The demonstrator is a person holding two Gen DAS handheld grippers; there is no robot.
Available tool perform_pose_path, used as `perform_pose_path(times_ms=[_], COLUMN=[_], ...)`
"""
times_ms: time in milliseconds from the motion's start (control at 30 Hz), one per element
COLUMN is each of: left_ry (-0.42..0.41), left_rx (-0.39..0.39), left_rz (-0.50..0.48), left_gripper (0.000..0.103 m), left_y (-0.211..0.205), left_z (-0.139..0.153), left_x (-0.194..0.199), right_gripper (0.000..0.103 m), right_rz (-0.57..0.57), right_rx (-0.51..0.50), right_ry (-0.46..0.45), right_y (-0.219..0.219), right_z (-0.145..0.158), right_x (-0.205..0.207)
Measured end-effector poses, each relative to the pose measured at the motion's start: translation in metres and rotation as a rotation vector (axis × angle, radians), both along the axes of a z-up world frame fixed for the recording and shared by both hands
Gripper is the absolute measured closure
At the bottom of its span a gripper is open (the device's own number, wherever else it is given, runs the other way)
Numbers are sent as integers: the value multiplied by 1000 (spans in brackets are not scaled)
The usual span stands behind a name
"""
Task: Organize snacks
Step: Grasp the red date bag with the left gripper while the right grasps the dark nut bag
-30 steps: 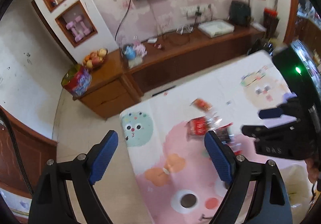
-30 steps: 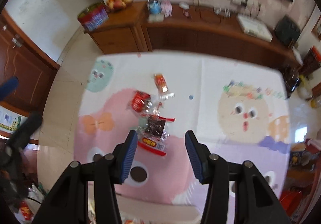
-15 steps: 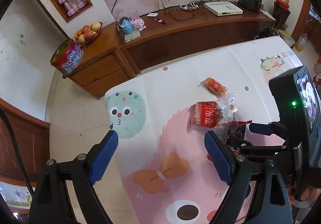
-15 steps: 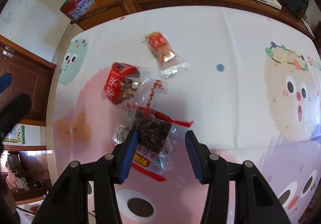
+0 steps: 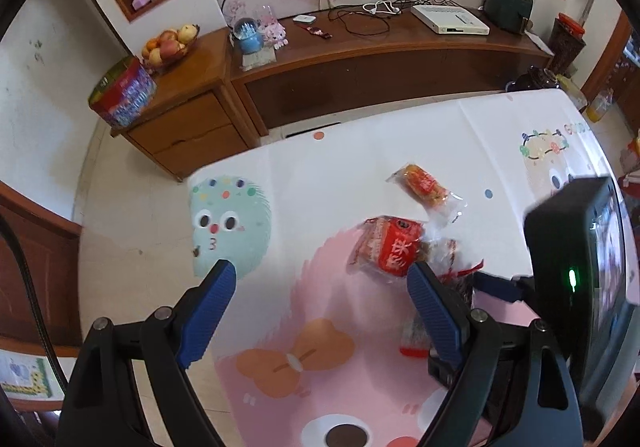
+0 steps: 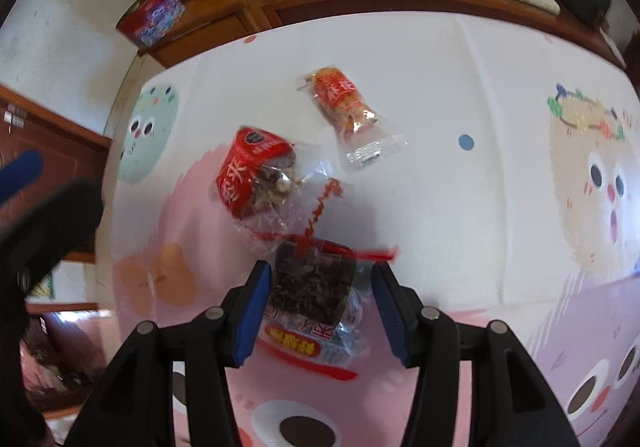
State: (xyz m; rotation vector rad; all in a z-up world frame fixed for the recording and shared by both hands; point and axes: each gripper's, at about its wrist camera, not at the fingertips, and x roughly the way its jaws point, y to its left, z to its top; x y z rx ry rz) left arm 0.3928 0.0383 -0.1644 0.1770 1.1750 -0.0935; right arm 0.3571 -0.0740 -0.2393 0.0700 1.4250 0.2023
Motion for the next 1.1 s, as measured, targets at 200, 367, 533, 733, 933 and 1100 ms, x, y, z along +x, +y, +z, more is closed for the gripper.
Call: perform_pose_path(times_ms=[200, 367, 533, 733, 933, 1100], left_ry=[71, 135, 203, 240, 255, 224], left_rx=[-99, -163, -144, -198, -242, -137], left_rz=[78, 183, 269, 317, 353, 332], left_gripper=[16, 16, 16, 22, 31, 48], left_y=[-6, -11, -16, -18, -19, -29], left_z=[-26, -51, -77, -93, -100, -102], left_x=[19, 35, 42, 43, 41, 36], right_gripper=[58, 59, 59, 54, 53, 52], right_rz=[20, 24, 16, -27, -102, 20], right_rx=[40, 45, 65, 104, 154, -6], right_ry=[62, 90, 107, 151, 176, 119], right_y=[-27, -57, -71, -71, -67, -38], right_z=[1, 3, 1, -2, -5, -5], right_x=[-8, -16, -15, -8, -3, -11])
